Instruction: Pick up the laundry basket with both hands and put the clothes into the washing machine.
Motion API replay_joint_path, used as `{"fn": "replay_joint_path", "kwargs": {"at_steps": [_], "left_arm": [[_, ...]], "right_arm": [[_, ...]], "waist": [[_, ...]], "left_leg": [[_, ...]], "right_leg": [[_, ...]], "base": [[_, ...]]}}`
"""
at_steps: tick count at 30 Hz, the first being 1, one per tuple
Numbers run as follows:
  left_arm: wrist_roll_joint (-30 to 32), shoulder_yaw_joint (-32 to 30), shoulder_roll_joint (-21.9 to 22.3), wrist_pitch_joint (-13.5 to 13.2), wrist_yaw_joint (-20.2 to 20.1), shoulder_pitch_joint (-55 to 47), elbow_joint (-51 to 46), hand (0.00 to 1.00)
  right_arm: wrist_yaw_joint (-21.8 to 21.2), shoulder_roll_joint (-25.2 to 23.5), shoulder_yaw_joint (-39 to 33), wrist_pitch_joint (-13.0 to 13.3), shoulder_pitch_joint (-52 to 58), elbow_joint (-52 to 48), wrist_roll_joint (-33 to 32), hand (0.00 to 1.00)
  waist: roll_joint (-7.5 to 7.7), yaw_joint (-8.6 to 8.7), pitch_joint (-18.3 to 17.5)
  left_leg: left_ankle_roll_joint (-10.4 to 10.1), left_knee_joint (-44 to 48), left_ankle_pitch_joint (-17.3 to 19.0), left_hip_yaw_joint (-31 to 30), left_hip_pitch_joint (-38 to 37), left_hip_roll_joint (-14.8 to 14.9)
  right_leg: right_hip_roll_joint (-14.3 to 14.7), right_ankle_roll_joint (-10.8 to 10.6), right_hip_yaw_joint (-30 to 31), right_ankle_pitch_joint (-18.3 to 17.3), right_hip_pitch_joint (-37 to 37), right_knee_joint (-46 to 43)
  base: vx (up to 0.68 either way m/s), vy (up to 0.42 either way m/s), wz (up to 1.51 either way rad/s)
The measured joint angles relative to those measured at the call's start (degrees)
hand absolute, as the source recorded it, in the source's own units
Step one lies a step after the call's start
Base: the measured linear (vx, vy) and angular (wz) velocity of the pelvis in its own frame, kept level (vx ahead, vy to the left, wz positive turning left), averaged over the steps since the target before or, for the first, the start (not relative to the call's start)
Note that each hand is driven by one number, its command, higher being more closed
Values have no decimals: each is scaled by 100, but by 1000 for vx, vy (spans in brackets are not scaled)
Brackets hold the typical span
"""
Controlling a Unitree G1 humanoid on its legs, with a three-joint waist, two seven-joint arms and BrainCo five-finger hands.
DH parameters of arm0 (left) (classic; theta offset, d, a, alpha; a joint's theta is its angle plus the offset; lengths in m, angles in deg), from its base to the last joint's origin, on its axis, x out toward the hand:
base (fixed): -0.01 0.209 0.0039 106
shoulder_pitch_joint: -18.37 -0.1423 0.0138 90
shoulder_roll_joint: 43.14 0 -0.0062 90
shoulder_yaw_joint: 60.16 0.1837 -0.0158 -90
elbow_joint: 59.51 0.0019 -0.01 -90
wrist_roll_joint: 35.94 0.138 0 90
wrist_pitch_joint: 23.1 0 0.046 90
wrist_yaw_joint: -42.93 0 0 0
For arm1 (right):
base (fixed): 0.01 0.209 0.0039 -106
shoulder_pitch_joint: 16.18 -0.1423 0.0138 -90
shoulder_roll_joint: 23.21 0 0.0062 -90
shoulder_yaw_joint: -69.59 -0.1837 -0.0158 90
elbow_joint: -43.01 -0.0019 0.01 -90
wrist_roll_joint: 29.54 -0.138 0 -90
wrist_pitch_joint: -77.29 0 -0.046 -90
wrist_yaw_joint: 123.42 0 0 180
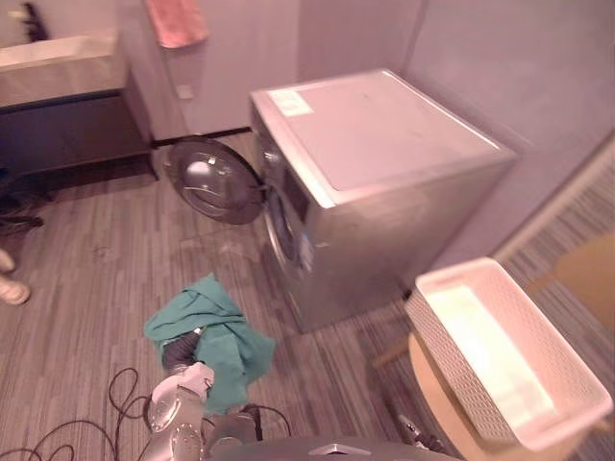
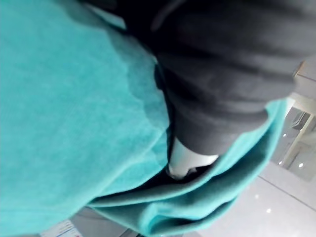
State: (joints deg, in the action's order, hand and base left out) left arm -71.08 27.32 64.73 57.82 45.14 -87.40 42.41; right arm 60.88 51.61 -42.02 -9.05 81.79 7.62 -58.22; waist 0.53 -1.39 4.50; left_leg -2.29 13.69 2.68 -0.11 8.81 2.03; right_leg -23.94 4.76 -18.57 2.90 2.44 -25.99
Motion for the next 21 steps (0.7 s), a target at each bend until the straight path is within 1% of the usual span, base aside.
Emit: {"fn": "replay_joint_path", "kwargs": {"at_steps": [1,2,3,4,5,6,7,8,9,10,11,13,15,16,17,18,19,20,21], "left_arm": [[12,1,-25,-8,0,20,0,100],[53,25,-42,0,0,60,3,100],[53,108,-39,16,0,61,22,100],[55,169,-33,32,-2,56,62,100],[57,310,-24,59,-10,65,165,100],[57,390,-25,64,-18,81,214,100],[65,530,22,128,-48,169,323,100],[121,640,187,144,-119,208,312,100],[159,734,214,147,-146,219,323,100],[175,733,214,190,-170,273,352,100],[175,734,228,195,-180,297,352,100],[175,763,220,199,-233,351,348,100],[175,826,200,200,-278,348,319,100],[172,870,198,205,-288,330,299,100],[172,952,197,215,-318,279,209,100],[172,963,200,215,-356,292,191,100],[172,981,209,219,-376,309,184,100],[172,984,207,228,-376,262,172,100],[171,980,206,230,-373,219,164,100]], "right_arm": [[-60,-130,67,9,-11,-40,-69,0],[-131,-326,140,52,-33,-159,-148,0],[-189,-423,207,108,-58,-197,-275,0],[-194,-428,243,126,-62,-199,-324,0],[-213,-427,253,139,-71,-212,-377,0],[-218,-430,272,132,-103,-194,-416,0],[-232,-471,310,115,-1,-160,-490,0],[-235,-417,251,129,115,-235,-503,0],[-230,-353,243,162,144,-265,-506,0],[-222,-324,260,158,107,-256,-508,0],[-214,-316,296,162,170,-247,-516,0],[-170,-318,345,164,203,-257,-522,0],[-138,-299,369,166,209,-254,-523,0],[-125,-277,367,164,220,-251,-521,0],[-124,-234,360,164,235,-247,-520,0],[-124,-230,347,164,225,-229,-516,0],[-123,-186,340,156,212,-219,-512,0],[-115,-97,346,143,215,-218,-515,0],[-112,-69,362,137,230,-219,-515,0]], "waist": [[80,16,-4],[268,78,15],[427,92,95],[459,101,114],[475,144,136],[510,152,131],[623,317,72],[501,333,149],[339,304,178],[279,313,245],[283,356,231],[265,349,170],[232,334,140],[184,338,120],[88,348,121],[13,342,168],[-9,324,180],[-198,273,266],[-222,264,241]], "left_leg": [[34,-60,-28,-79,-9,-2],[68,-144,-61,-190,-19,-44],[78,-266,-64,-191,-131,-99],[79,-290,-64,-184,-167,-115],[82,-285,-59,-177,-154,-162],[95,-287,-34,-203,-154,-248],[94,-205,-41,-241,-156,-449],[176,522,259,23,-20,-250],[64,479,497,16,-106,-140],[3,355,447,-22,-218,-151],[-13,215,418,-42,-310,-145],[-15,120,429,-77,-411,-126],[-44,200,561,-80,-486,-84],[-68,358,693,-91,-499,-46],[-278,1054,940,-86,-337,49],[-340,1728,974,-78,-36,66],[-462,2630,905,-41,383,144],[-802,3691,565,68,761,319],[-782,3976,379,126,862,354]], "right_leg": [[293,-123,360,-411,-181,-303],[837,-221,786,-1058,-501,-727],[1272,-243,868,-1520,-735,-882],[1476,-340,863,-1678,-834,-825],[1817,-495,837,-1889,-923,-441],[1935,-527,850,-1990,-894,1],[1936,-437,926,-1836,-889,237],[1962,-528,802,-1802,-850,271],[2039,-594,762,-1755,-781,294],[2021,-530,703,-1671,-626,377],[2033,-551,640,-1623,-503,549],[2083,-578,597,-1585,-345,751],[2144,-612,646,-1552,-181,844],[2206,-611,708,-1553,-105,844],[2312,-587,732,-1568,87,921],[2322,-542,728,-1641,161,966],[2348,-538,728,-1757,232,965],[2394,-523,804,-1905,370,842],[2371,-490,869,-1962,400,806]], "base": [[77,29,67],[70,-20,54],[67,-38,41],[45,-65,20],[13,-58,16],[76,-41,64],[161,-39,84],[202,-35,78],[178,-40,36],[164,-20,12],[159,-26,15],[181,-35,12],[185,-9,-1],[161,20,1],[148,33,9],[104,31,8],[53,45,-8],[43,43,-20],[53,82,-37]]}}
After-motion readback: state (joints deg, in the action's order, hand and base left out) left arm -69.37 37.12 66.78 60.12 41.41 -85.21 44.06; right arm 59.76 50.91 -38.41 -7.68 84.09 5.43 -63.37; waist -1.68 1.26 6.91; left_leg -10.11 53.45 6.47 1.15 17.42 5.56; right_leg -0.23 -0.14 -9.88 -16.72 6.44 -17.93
